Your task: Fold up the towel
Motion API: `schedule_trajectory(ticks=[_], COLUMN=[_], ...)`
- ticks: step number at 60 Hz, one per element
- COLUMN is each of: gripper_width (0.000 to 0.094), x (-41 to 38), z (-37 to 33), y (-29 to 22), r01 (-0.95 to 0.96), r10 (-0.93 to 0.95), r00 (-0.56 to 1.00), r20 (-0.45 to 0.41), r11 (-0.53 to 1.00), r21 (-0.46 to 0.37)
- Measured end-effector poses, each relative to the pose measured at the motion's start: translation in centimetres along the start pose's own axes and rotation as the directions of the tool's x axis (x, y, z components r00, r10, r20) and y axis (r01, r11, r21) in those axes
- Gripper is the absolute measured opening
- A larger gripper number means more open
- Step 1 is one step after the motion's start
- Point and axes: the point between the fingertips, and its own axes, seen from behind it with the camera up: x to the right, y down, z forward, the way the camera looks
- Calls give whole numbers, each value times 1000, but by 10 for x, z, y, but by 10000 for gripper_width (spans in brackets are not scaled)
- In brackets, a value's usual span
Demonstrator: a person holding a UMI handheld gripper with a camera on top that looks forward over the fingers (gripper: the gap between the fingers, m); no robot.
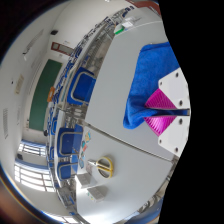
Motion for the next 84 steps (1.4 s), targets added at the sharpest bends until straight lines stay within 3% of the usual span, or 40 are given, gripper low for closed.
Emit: schedule_trajectory(ticks=[12, 25, 33, 37, 43, 46, 51, 60, 84], gripper_width=[27, 30, 63, 266, 759, 860, 850, 850, 855], x=[-4, 10, 49, 67, 111, 134, 158, 166, 98], z=[-5, -55, -46, -27, -7, -2, -8, -32, -182], y=[-14, -117, -120, -99, -58, -42, -25, -32, -67], r01=[-113, -379, -440, -440, -415, -396, -375, -344, -222], r10=[116, 348, 411, 427, 416, 398, 376, 344, 227], r00=[989, 893, 870, 874, 901, 916, 927, 939, 974], r20=[92, 285, 271, 230, 119, 45, 2, 13, -27], r11=[993, 924, 897, 898, 909, 917, 926, 939, 968], r21=[-33, 60, 50, 4, -41, -50, -47, -11, 115])
